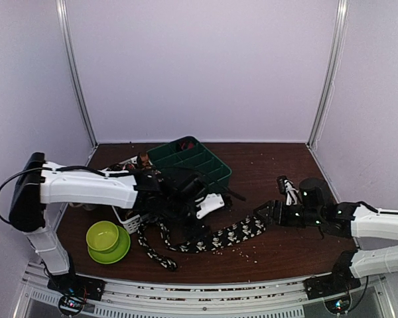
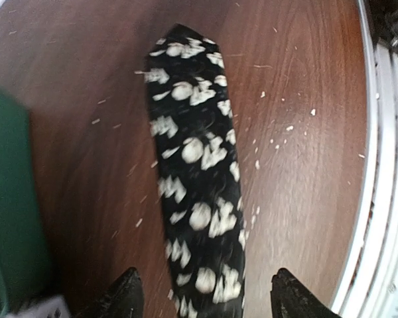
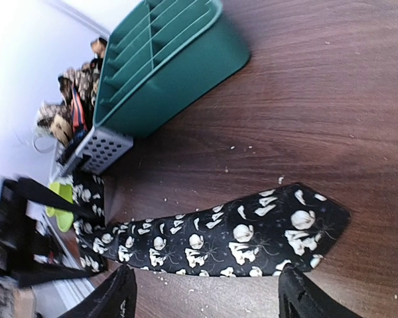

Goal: Roll the ties
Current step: Place the tie at the center of the board, then pick up the tie from the center of the board.

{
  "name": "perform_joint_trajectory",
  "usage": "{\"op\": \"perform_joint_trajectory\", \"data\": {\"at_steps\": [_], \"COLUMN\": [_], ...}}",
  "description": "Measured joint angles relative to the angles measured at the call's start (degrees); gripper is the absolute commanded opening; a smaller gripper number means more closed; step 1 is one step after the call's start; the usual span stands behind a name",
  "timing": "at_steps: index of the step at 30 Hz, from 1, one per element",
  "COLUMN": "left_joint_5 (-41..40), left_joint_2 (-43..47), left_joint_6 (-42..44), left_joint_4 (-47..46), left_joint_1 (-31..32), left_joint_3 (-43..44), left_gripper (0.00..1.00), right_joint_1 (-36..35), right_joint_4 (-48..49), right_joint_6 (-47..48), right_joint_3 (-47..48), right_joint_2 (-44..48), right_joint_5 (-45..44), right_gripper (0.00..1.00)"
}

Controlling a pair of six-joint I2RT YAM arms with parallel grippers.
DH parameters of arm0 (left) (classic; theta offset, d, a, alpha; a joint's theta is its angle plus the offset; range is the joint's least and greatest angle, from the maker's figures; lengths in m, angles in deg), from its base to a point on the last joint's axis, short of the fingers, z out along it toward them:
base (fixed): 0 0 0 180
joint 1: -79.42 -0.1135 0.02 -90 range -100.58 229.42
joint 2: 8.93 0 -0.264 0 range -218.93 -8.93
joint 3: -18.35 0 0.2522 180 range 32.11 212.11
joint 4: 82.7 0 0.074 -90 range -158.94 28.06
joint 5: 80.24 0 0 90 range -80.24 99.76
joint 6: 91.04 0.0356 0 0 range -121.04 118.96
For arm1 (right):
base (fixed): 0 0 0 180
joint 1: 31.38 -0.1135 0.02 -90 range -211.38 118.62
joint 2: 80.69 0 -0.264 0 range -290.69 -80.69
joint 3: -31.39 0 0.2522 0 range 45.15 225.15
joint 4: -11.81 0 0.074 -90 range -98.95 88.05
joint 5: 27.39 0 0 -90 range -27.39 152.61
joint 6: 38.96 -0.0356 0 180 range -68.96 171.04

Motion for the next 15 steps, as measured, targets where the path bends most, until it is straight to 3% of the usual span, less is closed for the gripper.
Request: {"op": "perform_joint_trajectory", "data": {"at_steps": [7, 15], "left_joint_5": [0.1, 0.8], "left_joint_2": [-17.8, -29.0], "left_joint_6": [1.2, 1.2], "left_joint_4": [-1.7, -1.3], "left_joint_1": [2.6, 2.4], "left_joint_3": [13.9, 22.9], "left_gripper": [0.69, 0.67], "right_joint_1": [8.0, 13.5], "right_joint_4": [-0.1, -3.0], "right_joint_6": [-4.9, -6.0], "right_joint_3": [-6.8, -8.8], "right_joint_2": [12.0, 19.0], "right_joint_5": [3.1, 5.3], "right_gripper": [0.75, 0.75]}}
